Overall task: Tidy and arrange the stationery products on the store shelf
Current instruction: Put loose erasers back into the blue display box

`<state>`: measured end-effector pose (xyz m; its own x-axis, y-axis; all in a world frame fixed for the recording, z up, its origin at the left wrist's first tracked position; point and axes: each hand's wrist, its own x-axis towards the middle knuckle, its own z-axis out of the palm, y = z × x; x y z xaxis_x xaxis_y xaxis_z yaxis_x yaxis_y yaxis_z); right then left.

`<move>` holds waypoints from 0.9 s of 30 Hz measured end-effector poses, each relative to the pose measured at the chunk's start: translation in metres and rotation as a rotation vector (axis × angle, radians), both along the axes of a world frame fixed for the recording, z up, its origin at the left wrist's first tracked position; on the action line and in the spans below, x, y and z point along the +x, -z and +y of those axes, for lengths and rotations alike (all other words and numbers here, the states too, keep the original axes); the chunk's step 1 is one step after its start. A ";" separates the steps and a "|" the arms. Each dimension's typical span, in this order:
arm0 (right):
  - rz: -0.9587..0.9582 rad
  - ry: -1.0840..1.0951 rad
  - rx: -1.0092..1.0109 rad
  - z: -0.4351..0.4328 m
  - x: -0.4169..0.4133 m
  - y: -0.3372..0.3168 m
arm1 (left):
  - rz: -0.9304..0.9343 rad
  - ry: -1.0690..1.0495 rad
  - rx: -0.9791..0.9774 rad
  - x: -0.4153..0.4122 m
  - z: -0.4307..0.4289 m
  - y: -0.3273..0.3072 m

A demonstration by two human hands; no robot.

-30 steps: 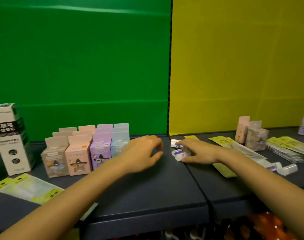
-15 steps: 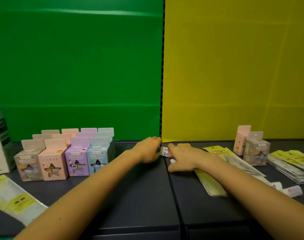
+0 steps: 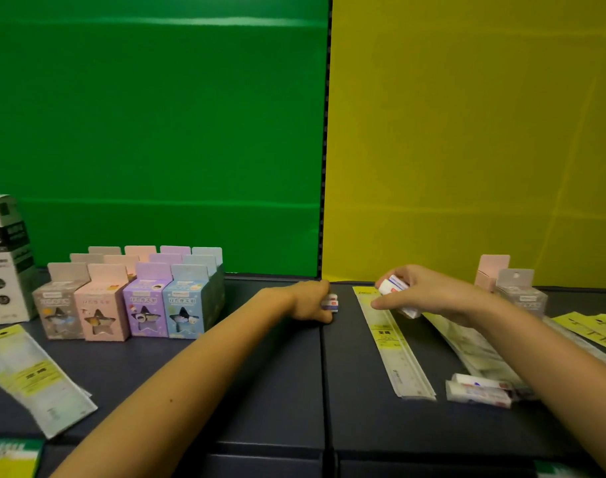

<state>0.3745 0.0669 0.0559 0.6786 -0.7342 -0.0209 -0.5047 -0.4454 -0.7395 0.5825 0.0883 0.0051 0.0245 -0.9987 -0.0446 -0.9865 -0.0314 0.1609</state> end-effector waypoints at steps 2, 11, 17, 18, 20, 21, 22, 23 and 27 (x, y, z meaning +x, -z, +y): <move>-0.005 -0.016 0.025 0.001 0.002 0.001 | -0.004 0.003 -0.020 -0.004 0.008 -0.004; 0.025 -0.314 0.028 0.049 0.051 -0.019 | 0.112 -0.018 -0.353 0.020 0.146 -0.050; -0.018 -0.561 -0.090 0.112 0.117 -0.025 | 0.280 -0.286 -0.432 0.081 0.306 -0.057; -0.032 -0.590 -0.114 0.124 0.131 -0.024 | 0.296 -0.347 -0.427 0.091 0.329 -0.055; -0.041 -0.619 -0.162 0.150 0.160 -0.021 | 0.351 -0.457 -0.415 0.113 0.374 -0.050; -0.044 -0.628 -0.170 0.164 0.174 -0.019 | 0.385 -0.498 -0.413 0.123 0.395 -0.047; -0.051 -0.642 -0.160 0.179 0.187 -0.016 | 0.399 -0.527 -0.416 0.132 0.415 -0.045; -0.056 -0.658 -0.138 0.194 0.201 -0.013 | 0.388 -0.544 -0.421 0.142 0.434 -0.043; -0.048 -0.710 -0.010 0.253 0.254 -0.005 | 0.296 -0.600 -0.416 0.179 0.499 -0.039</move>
